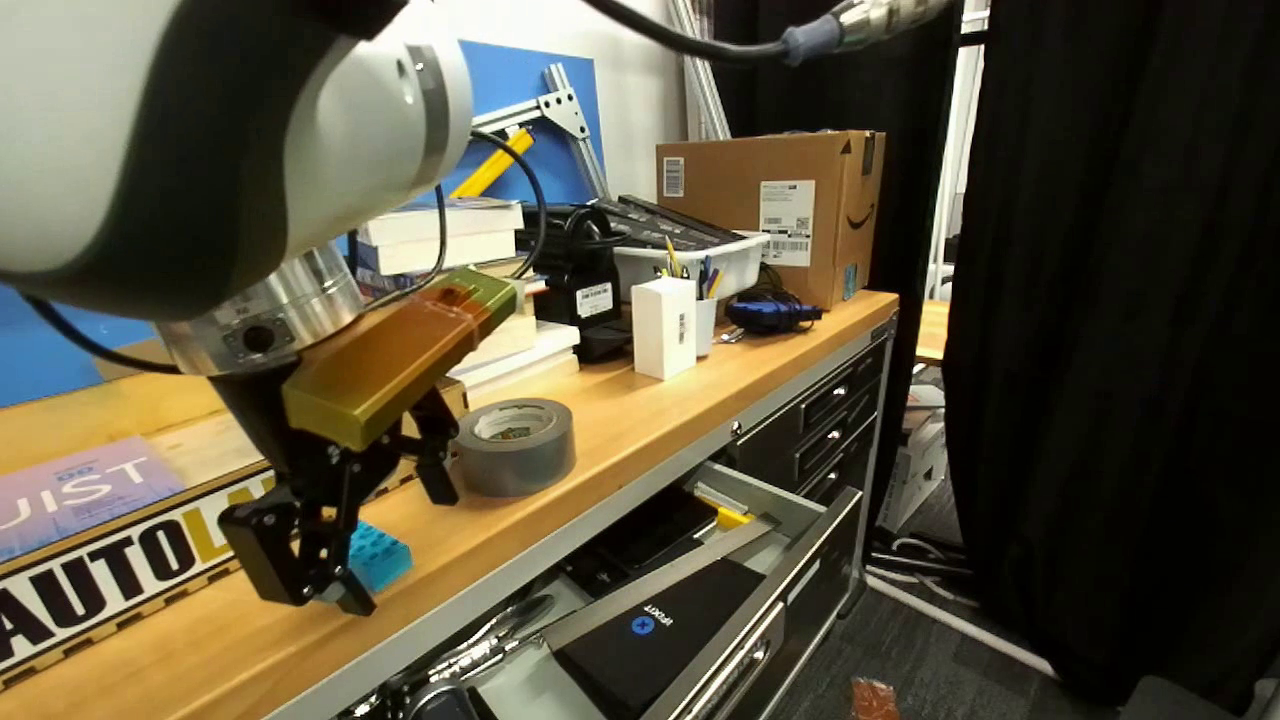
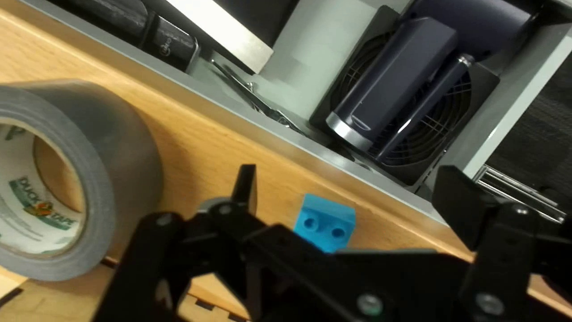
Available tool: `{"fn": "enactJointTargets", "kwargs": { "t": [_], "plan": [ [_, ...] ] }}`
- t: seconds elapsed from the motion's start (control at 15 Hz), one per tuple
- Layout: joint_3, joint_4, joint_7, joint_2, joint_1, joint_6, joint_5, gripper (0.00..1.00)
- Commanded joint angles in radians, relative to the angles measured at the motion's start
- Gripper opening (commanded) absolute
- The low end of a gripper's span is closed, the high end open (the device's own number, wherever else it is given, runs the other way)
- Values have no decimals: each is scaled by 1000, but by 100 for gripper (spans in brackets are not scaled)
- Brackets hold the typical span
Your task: Pick up the blue object from the counter and put it in the open drawer and close it
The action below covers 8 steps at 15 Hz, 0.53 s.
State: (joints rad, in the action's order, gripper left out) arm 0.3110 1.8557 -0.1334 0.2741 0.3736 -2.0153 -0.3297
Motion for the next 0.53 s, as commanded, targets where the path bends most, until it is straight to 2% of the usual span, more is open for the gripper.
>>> {"fn": "enactJointTargets", "kwargs": {
  "t": [0.0, 0.33, 0.4, 0.47],
  "plan": [
    [-28, -96, -92, 71, 57, -12, -72, 100],
    [-68, -186, -164, 140, 88, -2, -133, 100],
    [-71, -202, -150, 153, 89, 7, -129, 75],
    [-76, -208, -140, 160, 89, 5, -128, 74]
  ]
}}
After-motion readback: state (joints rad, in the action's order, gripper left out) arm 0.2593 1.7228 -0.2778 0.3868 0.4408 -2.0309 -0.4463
